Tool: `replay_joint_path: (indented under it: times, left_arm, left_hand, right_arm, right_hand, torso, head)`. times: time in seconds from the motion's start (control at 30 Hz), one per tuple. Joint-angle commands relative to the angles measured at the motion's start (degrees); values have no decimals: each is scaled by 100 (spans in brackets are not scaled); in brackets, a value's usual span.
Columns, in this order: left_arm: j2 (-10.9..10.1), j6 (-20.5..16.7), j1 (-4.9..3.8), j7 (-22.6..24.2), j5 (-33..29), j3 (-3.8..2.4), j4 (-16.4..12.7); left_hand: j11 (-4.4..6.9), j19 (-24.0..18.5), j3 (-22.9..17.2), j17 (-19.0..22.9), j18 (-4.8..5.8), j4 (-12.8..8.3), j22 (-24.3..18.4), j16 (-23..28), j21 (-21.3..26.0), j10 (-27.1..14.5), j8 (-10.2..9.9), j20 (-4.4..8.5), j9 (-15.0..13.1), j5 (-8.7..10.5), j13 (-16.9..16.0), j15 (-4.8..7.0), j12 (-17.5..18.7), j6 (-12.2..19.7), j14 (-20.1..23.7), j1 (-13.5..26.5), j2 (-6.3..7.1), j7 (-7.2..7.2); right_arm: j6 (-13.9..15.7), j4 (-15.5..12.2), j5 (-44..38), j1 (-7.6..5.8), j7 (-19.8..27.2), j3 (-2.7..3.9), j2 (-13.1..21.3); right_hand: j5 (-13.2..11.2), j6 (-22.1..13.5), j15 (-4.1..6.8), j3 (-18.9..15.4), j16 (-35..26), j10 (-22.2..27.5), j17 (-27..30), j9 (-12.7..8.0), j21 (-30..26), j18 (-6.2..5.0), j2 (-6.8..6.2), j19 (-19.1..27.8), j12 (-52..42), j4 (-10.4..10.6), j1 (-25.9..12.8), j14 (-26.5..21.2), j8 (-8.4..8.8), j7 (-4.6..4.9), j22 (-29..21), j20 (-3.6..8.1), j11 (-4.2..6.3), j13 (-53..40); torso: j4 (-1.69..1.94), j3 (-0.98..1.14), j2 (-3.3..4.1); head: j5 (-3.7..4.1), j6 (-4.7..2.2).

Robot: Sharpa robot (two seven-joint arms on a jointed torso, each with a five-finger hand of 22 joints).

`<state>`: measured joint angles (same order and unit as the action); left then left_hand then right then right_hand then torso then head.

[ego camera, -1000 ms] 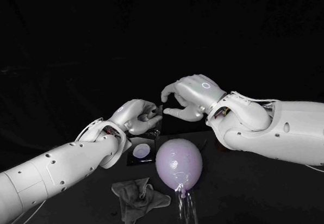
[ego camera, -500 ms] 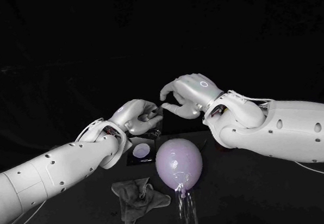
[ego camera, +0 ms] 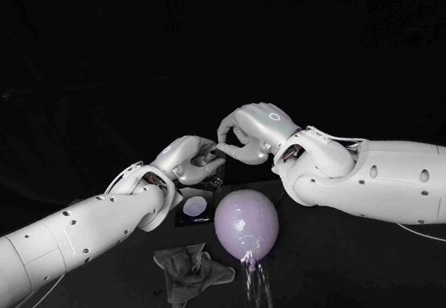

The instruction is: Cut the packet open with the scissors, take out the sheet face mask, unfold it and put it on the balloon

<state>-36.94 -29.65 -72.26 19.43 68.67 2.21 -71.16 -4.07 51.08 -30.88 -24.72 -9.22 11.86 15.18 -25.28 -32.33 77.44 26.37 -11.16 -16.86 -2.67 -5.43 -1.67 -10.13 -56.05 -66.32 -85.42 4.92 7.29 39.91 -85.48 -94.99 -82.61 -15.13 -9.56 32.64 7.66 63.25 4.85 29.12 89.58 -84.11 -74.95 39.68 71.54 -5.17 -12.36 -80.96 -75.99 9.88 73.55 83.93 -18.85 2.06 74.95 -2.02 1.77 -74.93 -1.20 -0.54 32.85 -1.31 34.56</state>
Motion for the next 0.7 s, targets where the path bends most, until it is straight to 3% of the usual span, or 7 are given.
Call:
replay_joint_path:
  times: [0.03,0.2,0.7]
  left_arm:
    - [14,32,-13,32,-50,-10,-18]
    - [15,32,-13,33,-51,-10,-20]
    - [16,19,-13,33,-53,-10,-30]
  left_hand:
    - [59,-15,-5,-5,-100,-19,8,-27,-22,71,15,8,-549,-18,-9,9,-24,-24,26,-35,-9,-10]
    - [59,-15,-5,-5,-100,-19,8,-27,-22,71,15,8,-549,-18,-9,9,-24,-24,26,-35,-9,-10]
    - [59,-15,-5,-5,-100,-19,8,-27,-22,71,15,8,-549,-18,-9,9,-24,-24,26,-35,-9,-10]
  right_arm:
    - [-81,9,-4,8,-197,3,-27]
    - [-183,25,-38,15,-234,3,-50]
    - [-517,99,-195,29,-312,3,-103]
  right_hand:
    - [4,2,45,32,25,-240,-1467,125,35,109,-4,-3,-15,-16,-85,599,-98,-35,431,62,53,-677]
    - [-123,-57,68,49,23,-246,-1462,311,18,109,-65,-4,-9,-38,-128,598,-235,-56,437,90,74,-683]
    - [-453,-146,64,16,11,-232,-1437,464,-47,101,-181,19,44,-126,-86,592,-321,-43,423,94,65,-667]
  torso:
    - [-3,0,0]
    - [-2,2,0]
    - [-4,2,-1]
  head:
    - [-4,1]
    - [1,1]
    - [0,8]
